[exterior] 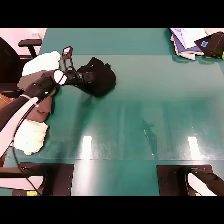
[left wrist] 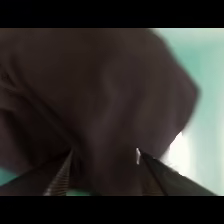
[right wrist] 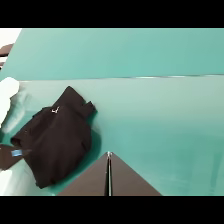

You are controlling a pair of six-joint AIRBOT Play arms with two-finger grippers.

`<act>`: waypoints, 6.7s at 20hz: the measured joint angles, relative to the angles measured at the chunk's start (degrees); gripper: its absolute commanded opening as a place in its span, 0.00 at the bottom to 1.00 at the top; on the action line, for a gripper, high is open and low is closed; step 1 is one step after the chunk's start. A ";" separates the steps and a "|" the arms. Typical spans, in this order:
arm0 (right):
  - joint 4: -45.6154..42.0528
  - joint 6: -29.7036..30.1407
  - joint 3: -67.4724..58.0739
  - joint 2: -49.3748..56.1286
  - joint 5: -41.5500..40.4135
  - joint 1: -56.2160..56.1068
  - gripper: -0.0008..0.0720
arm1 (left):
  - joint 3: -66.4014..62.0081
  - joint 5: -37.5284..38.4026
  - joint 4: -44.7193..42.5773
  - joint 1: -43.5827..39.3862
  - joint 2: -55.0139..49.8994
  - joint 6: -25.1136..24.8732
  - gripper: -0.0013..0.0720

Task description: Fold the shirts.

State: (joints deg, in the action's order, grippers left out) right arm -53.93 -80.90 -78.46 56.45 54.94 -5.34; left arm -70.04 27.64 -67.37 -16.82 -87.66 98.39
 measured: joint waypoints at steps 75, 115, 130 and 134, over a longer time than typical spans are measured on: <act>8.17 -2.12 39.26 1.27 15.54 -5.88 0.67 | 4.02 31.01 -0.22 7.56 20.24 -15.91 0.05; -15.23 -9.70 3.82 -12.31 25.14 -4.63 0.03 | -15.74 47.21 1.20 7.69 40.41 -15.89 0.05; -14.91 -14.47 32.09 -12.90 19.52 -18.58 0.73 | 15.28 42.05 -5.77 7.74 40.09 -16.22 0.05; -16.59 -14.51 32.26 -13.84 19.23 -16.41 0.73 | 15.54 41.90 -6.99 7.74 40.09 -16.24 0.05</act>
State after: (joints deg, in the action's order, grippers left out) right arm -70.52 -95.42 -46.19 42.61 74.17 -21.76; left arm -54.50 69.54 -74.37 -9.08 -47.57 82.15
